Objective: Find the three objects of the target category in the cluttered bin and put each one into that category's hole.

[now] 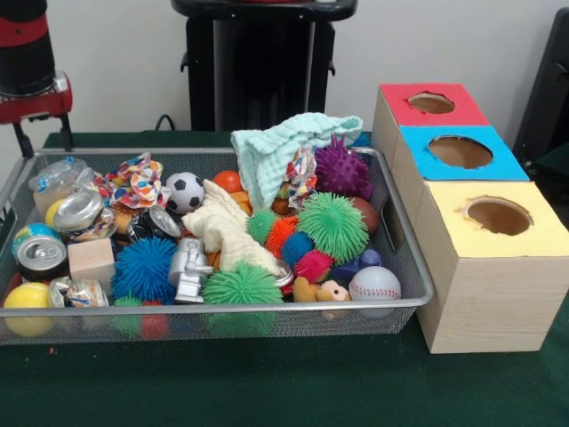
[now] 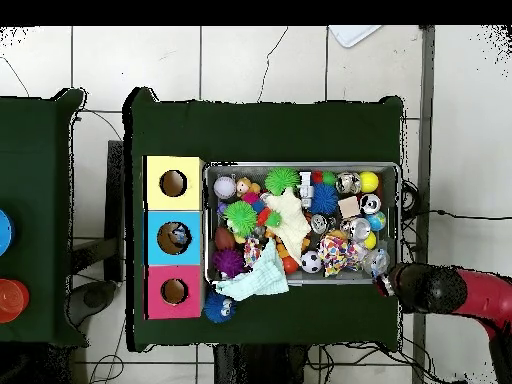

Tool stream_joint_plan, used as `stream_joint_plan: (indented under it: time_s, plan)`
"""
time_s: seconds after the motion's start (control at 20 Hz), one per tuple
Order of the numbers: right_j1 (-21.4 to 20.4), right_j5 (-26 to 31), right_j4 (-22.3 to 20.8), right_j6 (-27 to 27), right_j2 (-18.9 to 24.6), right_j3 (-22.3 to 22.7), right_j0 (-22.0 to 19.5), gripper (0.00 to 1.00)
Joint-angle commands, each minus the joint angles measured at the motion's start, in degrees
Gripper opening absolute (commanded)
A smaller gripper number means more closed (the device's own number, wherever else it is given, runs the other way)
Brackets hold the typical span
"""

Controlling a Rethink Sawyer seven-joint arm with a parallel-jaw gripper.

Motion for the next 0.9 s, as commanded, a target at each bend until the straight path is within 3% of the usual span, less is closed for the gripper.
stream_joint_plan:
  time_s: [0.05, 0.7, 0.9]
  plan:
    - [2.59, -6.27, 2.51, -9.38, 9.79, 6.09, 2.35, 1.0]
    - [-0.57, -7.29, 3.26, -5.96, 12.16, 8.57, 2.38, 1.0]
    - [0.72, -7.28, 1.86, -5.9, 11.79, 7.03, 3.28, 1.0]
